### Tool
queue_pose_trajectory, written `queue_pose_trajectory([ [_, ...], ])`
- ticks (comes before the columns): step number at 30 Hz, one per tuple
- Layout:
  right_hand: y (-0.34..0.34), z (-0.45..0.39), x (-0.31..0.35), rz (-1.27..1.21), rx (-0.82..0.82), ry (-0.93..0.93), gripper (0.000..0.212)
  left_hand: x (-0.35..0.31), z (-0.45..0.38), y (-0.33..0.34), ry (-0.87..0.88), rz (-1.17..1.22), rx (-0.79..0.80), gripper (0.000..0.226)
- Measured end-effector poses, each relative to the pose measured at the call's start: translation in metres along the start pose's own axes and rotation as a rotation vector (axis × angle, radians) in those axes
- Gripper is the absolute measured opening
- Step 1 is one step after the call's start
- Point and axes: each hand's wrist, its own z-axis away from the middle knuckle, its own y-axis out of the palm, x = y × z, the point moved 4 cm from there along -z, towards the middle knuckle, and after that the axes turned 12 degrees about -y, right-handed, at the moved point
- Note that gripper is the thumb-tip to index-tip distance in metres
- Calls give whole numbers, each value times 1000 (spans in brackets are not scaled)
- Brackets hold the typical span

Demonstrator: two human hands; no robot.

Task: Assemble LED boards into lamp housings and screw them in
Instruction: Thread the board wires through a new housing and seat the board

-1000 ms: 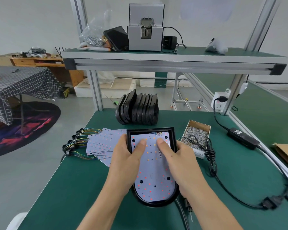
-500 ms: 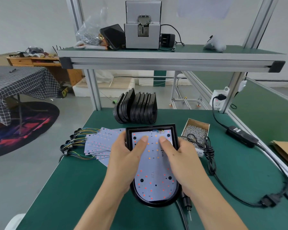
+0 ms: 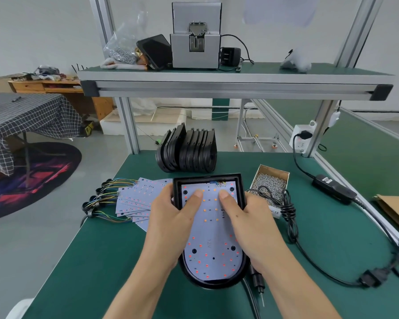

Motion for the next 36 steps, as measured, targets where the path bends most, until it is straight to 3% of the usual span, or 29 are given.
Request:
queue_pose_trajectory([
  [2,0,0,-1,-17,1,10,39,2,0,0,-13,11,5,9],
  [6,-2,-2,-5,-43,-35,42,39,13,3,0,-71,34,73,30],
  [14,4,-24,-4,-6,27,-1,45,19,-12,-2,-15,-90,52,30],
  [18,-12,-45,-3,82,150,19,51,20,-37,-16,-5,31,-118,20],
  [21,-50,-44,-16,91,84,70,29,29,-50,-25,-76,128,-165,18],
  [24,-74,-24,-42,271,74,97,26,47,-55,-22,-156,74,-164,17],
  [28,-81,9,-85,814,155,168,33,76,-52,-8,-264,-12,-158,16],
  [36,-60,30,-104,980,164,246,56,124,-34,18,-397,-22,-108,21],
])
